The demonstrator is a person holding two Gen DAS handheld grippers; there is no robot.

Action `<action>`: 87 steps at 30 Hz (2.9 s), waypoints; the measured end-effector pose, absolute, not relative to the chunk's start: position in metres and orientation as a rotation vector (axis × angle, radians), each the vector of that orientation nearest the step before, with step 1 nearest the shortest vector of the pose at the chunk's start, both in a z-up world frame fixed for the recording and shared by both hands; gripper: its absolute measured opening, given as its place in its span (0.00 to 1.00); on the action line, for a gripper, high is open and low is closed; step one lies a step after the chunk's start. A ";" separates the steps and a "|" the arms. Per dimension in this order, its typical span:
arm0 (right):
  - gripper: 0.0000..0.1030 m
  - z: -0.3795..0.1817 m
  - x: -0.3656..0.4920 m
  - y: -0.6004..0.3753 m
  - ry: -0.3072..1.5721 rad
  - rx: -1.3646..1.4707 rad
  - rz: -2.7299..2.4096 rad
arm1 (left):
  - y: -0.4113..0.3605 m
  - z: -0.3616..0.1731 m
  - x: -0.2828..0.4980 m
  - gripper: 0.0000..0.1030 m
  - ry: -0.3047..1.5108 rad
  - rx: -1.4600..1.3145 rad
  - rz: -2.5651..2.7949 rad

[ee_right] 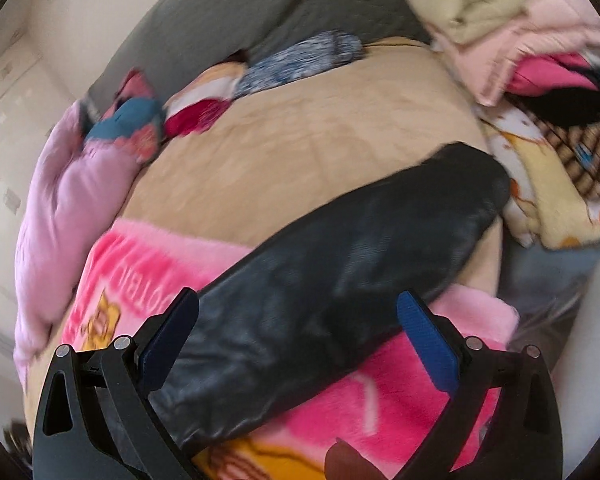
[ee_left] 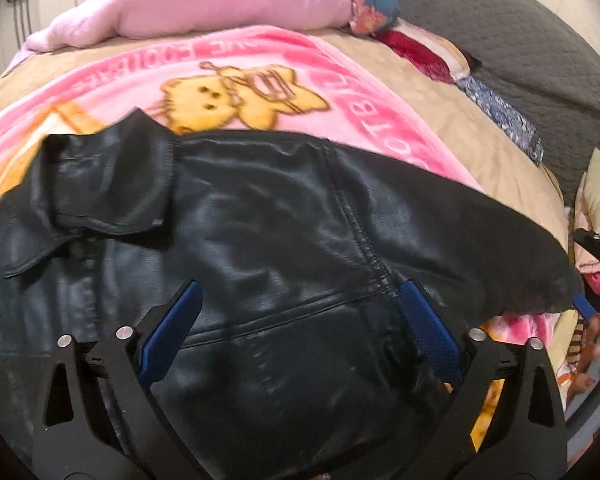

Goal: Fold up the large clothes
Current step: 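Lift the sleeve with the right tool and fold it across the jacket front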

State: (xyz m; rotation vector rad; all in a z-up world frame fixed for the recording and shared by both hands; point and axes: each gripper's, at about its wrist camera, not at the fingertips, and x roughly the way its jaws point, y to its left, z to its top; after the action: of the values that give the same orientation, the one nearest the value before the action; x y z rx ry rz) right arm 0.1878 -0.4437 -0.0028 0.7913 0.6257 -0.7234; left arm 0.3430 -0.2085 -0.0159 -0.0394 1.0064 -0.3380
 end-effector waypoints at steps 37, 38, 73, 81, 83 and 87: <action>0.18 -0.009 0.185 -0.496 0.292 0.890 -0.519 | -0.257 -0.056 0.366 0.43 1.067 -0.008 -0.513; 0.17 -0.001 0.185 -0.489 0.266 0.866 -0.479 | -0.259 -0.059 0.367 0.43 1.068 0.003 -0.514; 0.09 0.093 0.231 -0.083 0.288 0.043 0.479 | 0.150 0.110 0.207 0.88 0.642 -0.658 -0.367; 0.10 0.031 0.229 -0.013 0.432 -0.136 0.563 | 0.187 0.084 0.180 0.89 0.604 -0.785 -0.272; 0.10 0.017 0.223 0.002 0.466 -0.188 0.569 | 0.185 0.073 0.184 0.89 0.635 -0.784 -0.272; 0.10 -0.008 0.223 0.025 0.523 -0.298 0.537 | 0.178 0.041 0.197 0.89 0.708 -0.817 -0.277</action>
State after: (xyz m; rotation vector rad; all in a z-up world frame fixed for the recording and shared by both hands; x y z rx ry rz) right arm 0.2230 0.0247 -0.0079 -0.2979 0.5228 0.5372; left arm 0.1972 0.1781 0.0406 -0.8167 0.7076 -0.2771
